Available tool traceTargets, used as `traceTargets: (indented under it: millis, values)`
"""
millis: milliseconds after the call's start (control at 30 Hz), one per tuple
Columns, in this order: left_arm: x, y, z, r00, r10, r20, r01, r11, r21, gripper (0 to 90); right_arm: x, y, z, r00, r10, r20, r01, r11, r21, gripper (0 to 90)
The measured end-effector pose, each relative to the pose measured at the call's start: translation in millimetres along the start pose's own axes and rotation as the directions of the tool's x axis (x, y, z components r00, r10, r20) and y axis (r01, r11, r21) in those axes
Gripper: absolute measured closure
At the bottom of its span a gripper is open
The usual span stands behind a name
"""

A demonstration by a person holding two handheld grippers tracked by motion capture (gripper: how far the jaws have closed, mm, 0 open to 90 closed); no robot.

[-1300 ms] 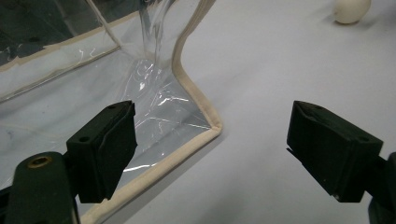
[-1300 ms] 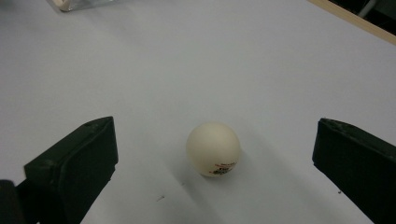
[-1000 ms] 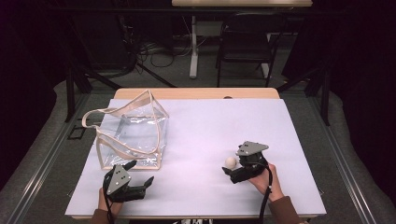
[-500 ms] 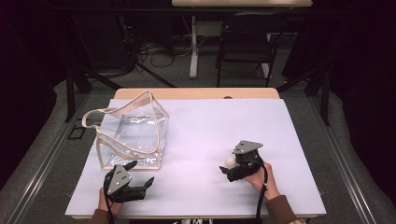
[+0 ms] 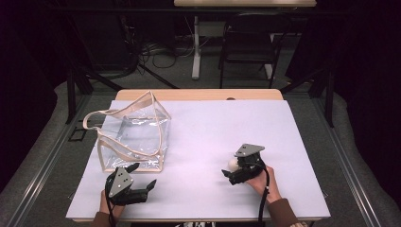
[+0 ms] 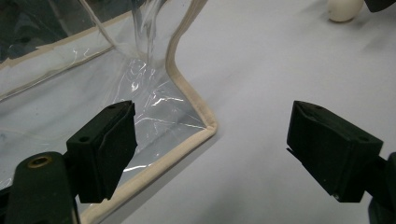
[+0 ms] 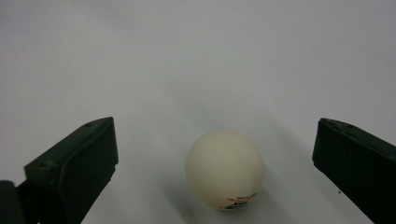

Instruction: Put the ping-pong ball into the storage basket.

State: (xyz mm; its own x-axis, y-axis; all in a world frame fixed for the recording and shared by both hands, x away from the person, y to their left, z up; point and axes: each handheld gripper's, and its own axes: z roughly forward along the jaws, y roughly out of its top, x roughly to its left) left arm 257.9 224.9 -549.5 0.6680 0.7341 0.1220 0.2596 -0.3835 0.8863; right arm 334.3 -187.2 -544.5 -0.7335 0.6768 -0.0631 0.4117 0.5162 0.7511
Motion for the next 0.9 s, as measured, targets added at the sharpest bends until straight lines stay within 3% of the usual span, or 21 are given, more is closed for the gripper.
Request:
traceTargets:
  millis: [400, 900]
  values:
    - [-0.1, 0.2, 0.3, 1.0000, 0.001, 0.001, -0.001, 1.0000, 0.003, 16.1, 2.9, -5.1, -2.4, 0.9995, 0.004, 0.032, -0.005, 1.000, 0.023, 29.4]
    - [0.1, 0.1, 0.8, 1.0000, -0.001, 0.001, 0.001, 1.0000, 0.004, 16.1, 4.4, -7.2, 0.4, 0.9982, 0.001, 0.060, -0.004, 0.998, 0.056, 40.8]
